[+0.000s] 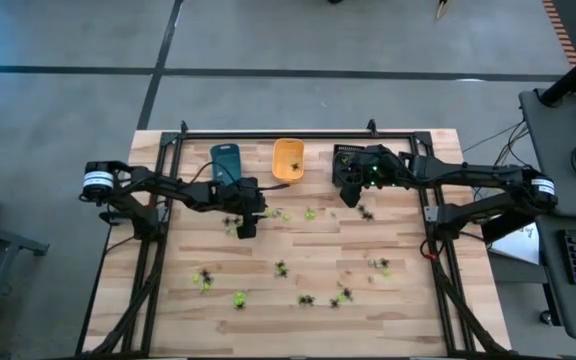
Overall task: Sort Halloween decoration
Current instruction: Put the green spider toy into the black bin
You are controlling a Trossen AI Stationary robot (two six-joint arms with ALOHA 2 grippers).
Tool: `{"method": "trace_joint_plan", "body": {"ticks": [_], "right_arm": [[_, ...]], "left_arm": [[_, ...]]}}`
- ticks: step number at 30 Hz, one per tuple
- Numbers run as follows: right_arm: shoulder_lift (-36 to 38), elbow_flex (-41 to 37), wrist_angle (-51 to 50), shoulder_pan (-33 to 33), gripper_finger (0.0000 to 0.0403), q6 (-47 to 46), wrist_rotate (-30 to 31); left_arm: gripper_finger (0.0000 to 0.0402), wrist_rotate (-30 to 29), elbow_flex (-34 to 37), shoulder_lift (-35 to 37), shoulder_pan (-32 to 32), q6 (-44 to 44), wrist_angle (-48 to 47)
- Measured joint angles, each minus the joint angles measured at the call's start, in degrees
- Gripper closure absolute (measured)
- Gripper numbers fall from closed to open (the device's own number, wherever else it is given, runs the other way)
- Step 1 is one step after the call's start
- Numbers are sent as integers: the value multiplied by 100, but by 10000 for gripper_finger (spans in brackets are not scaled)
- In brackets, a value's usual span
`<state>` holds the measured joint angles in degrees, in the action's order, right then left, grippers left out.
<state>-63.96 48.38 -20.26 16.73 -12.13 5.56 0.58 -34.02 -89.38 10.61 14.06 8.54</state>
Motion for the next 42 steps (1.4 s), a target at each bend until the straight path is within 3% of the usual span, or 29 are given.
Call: {"method": "trace_joint_plan", "body": {"ticks": [8,18,34,42], "right_arm": [[4,-130,60,-228,230,-20,-1],[7,-632,936,-713,230,-27,-4],[9,-697,1032,-713,229,15,0],[11,-697,1039,-713,229,14,0]], "left_arm": [[261,-3,0,0,0,63,25],[261,-129,0,0,0,197,97],[261,-114,-2,-632,15,185,629],[284,-140,-13,-688,9,146,664]]}}
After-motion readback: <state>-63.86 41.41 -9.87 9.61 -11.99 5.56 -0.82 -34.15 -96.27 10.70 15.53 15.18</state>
